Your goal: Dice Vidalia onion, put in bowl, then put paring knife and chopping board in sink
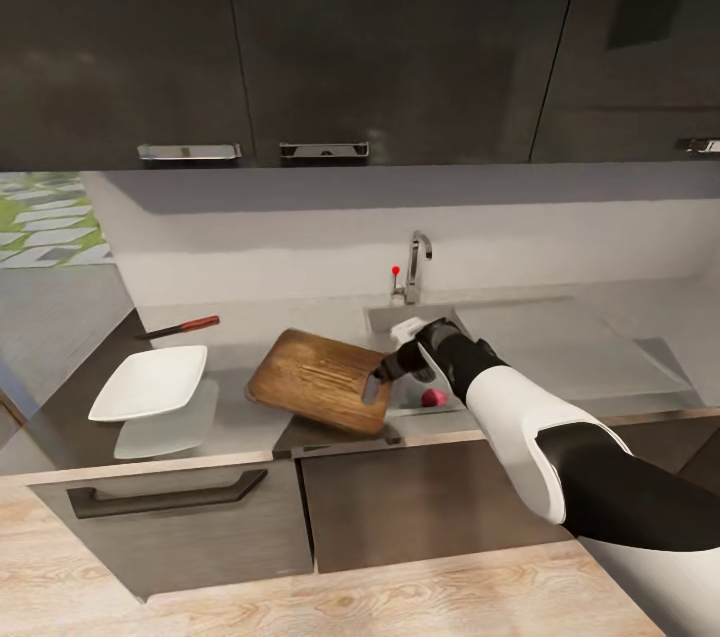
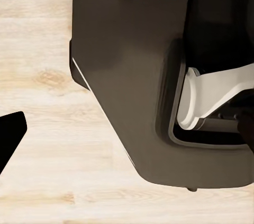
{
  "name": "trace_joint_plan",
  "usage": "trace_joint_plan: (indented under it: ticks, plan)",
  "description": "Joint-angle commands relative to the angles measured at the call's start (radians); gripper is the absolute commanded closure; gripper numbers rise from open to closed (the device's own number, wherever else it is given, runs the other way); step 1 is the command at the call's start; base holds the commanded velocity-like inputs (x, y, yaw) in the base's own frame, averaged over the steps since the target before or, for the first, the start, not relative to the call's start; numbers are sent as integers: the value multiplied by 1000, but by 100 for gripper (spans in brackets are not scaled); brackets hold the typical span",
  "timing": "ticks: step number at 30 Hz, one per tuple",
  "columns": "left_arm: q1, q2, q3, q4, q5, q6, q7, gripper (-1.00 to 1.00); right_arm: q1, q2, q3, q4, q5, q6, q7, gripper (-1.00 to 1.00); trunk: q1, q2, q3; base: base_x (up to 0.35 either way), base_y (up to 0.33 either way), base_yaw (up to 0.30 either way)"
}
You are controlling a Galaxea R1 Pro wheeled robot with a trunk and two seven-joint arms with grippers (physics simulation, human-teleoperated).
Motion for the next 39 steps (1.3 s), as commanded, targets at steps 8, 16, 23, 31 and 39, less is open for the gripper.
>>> trace_joint_plan:
  ticks: [8, 16, 23, 31, 39]
  plan:
    - [0, 0, 0, 5, 6, -1, 0, -100, -1, 0, -4, -4, 89, 44, 78, 100, 1, -2, -2, 0, 0, 0]
    - [0, 0, 0, 10, 7, -1, 0, -100, -1, 0, -6, -4, 242, 59, 224, 100, 1, -2, -2, 186, 0, 0]
    - [0, 0, 0, 17, 7, -1, 0, -100, -2, 0, -3, -4, 290, 58, 286, 100, 1, -2, -2, 336, 51, 0]
    - [0, 0, 0, 21, 6, -1, 0, -100, -2, 0, -1, -4, 292, 51, 291, 100, 1, -2, -2, 326, 152, 0]
    - [0, 0, 0, 24, 5, -1, 0, -100, -2, 0, -1, -4, 295, 34, 317, 100, 1, -2, -2, 273, 214, 0]
